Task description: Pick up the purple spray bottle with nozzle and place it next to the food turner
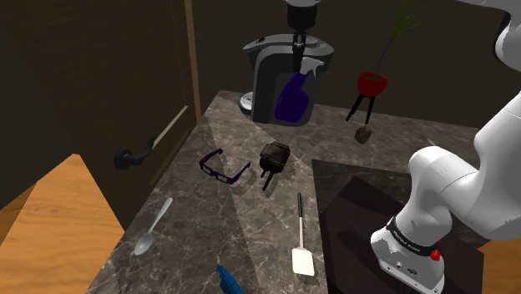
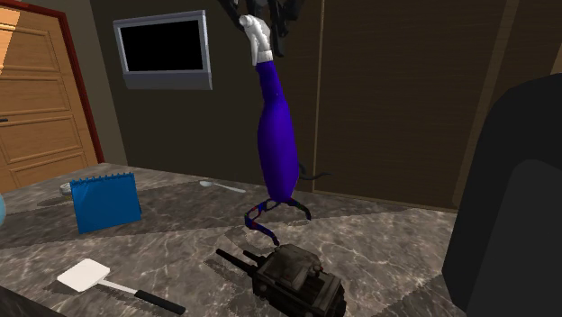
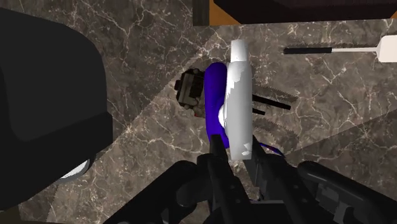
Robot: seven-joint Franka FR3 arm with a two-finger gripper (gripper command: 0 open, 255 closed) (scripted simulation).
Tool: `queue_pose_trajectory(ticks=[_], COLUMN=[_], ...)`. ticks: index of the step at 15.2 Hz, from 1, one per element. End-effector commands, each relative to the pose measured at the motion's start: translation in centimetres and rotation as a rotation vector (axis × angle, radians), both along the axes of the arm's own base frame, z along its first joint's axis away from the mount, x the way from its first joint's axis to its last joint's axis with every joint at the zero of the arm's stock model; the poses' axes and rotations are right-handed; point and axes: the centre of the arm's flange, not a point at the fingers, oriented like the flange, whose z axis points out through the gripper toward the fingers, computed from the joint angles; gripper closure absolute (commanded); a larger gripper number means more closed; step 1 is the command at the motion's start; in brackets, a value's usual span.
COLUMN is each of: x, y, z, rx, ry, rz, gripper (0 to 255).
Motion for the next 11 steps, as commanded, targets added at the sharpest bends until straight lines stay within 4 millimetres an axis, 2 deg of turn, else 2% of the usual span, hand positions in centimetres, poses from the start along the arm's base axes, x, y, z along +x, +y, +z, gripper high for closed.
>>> queue_pose_trajectory(ticks=[1, 11], x=[-1.5, -8.7], y=[1.5, 9.6], z=[1.5, 9.0], rx=[-0.001, -0.001], ry=[0.0, 0.0], rz=[-0.001, -0.001], gripper=[255, 255])
